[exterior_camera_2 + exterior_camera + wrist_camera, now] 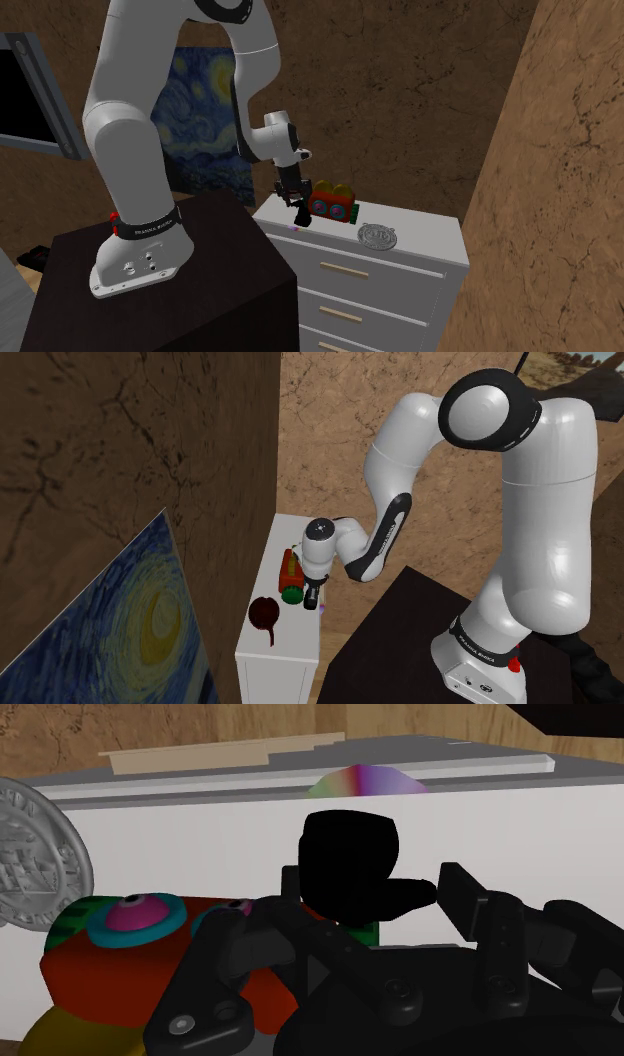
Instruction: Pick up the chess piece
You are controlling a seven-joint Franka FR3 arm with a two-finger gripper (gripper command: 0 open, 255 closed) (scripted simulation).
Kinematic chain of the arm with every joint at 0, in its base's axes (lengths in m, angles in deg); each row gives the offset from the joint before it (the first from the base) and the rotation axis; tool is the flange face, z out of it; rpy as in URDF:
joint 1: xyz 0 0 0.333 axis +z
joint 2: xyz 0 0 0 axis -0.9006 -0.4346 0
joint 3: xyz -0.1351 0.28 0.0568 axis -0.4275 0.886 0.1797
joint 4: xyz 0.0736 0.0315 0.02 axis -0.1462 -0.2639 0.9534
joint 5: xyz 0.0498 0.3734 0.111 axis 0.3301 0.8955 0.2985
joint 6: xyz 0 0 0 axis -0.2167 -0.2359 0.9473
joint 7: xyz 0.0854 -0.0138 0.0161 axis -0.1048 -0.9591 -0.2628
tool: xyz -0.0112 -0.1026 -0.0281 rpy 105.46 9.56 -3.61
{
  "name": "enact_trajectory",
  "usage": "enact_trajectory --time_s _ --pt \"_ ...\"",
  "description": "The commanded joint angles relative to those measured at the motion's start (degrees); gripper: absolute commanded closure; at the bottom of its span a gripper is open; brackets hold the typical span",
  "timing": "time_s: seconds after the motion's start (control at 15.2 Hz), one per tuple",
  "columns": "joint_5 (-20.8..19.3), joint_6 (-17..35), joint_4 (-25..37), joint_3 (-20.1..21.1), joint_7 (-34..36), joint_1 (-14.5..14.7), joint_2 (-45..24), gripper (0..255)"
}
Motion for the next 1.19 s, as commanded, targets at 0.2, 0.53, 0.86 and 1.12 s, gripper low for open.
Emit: enact_trajectory --time_s 0.2,0.53,0.86,1.12 --pt "2.9 -1.5 -1.4 1.8 -2.9 -1.4 2.9 255" --pt "8.1 -3.9 -3.6 4.8 -7.8 -3.6 7.6 255" --pt "13.7 -6.3 -5.3 7.6 -13.0 -5.6 12.4 255" --pt "16.2 -7.4 -6.0 8.7 -15.2 -6.2 14.4 255"
